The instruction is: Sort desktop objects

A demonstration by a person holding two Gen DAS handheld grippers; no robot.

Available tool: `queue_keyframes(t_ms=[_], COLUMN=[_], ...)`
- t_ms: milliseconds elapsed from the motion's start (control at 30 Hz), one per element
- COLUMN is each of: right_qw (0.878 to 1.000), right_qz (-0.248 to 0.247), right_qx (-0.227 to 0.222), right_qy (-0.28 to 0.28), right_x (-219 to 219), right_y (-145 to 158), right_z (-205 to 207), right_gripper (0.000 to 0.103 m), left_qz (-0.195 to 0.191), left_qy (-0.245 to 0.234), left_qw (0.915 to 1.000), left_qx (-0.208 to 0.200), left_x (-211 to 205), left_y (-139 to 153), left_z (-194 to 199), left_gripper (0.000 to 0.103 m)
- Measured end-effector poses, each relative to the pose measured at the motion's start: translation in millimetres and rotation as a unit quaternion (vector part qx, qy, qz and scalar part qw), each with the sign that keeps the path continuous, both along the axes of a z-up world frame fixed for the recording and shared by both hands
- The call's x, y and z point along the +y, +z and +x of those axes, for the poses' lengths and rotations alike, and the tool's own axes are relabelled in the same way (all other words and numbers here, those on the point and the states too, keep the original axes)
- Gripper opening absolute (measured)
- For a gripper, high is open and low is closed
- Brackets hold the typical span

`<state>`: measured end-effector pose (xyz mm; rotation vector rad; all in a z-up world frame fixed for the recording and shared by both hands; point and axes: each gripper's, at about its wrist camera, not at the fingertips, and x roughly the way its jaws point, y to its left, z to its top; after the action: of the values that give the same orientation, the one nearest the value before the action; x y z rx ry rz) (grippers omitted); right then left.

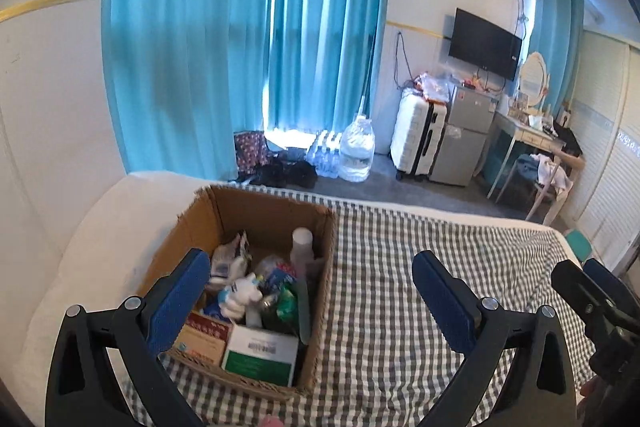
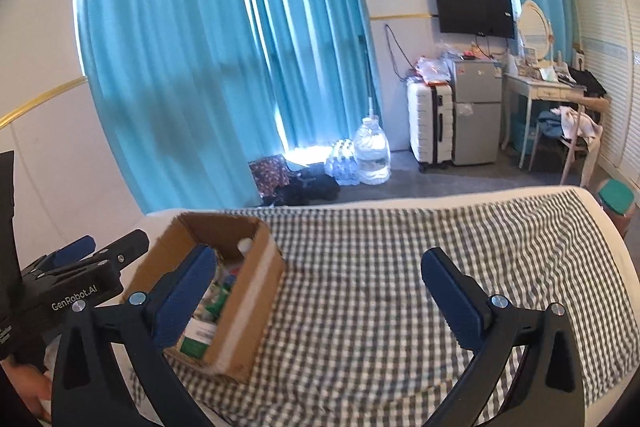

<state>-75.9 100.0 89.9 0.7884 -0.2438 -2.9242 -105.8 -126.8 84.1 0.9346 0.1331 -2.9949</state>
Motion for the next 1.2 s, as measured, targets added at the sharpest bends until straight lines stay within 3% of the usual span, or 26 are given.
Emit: queue_keyframes(t_ms=[133,333,600,733,1200], right_qw=[1.0,0.999,0.998,0.996,0.995], right_qz=[0.005,-0.001,0.027,0.036,0.019], right_qx=[-0.013,-0.034,-0.057,-0.073,-0.09], right_qy=[-0.018,-0.034,-0.026,-0.025,-0.028], right_x=[17.2,34.8,22.8,13.0,6.9], right_y=[-22.2,-57.7,-106.5,-123.2,-128.6], right_z=[3.3,1.4,5.2,6.7,9.7], right_gripper=[0.103,0.103,0.103,0.103,0.103], left_qz=[-0.009,-0.024,-0.062,-0.052,-0.038], left_qy=[-0.002,0.001,0.008,0.0,0.009], left_qw=[0.9997,0.9994,0.9978,0.998,0.998], left_qx=[-0.023,-0.025,-0.024,-0.035,-0.049], left_x=[8.8,15.2,24.6,22.5,11.5], left_y=[-23.2,-47.1,-93.4,-108.4,-116.2], left_z=[-0.8,3.2,17.1,18.8,17.6], left_gripper=[0.103,0.103,0.103,0.103,0.103])
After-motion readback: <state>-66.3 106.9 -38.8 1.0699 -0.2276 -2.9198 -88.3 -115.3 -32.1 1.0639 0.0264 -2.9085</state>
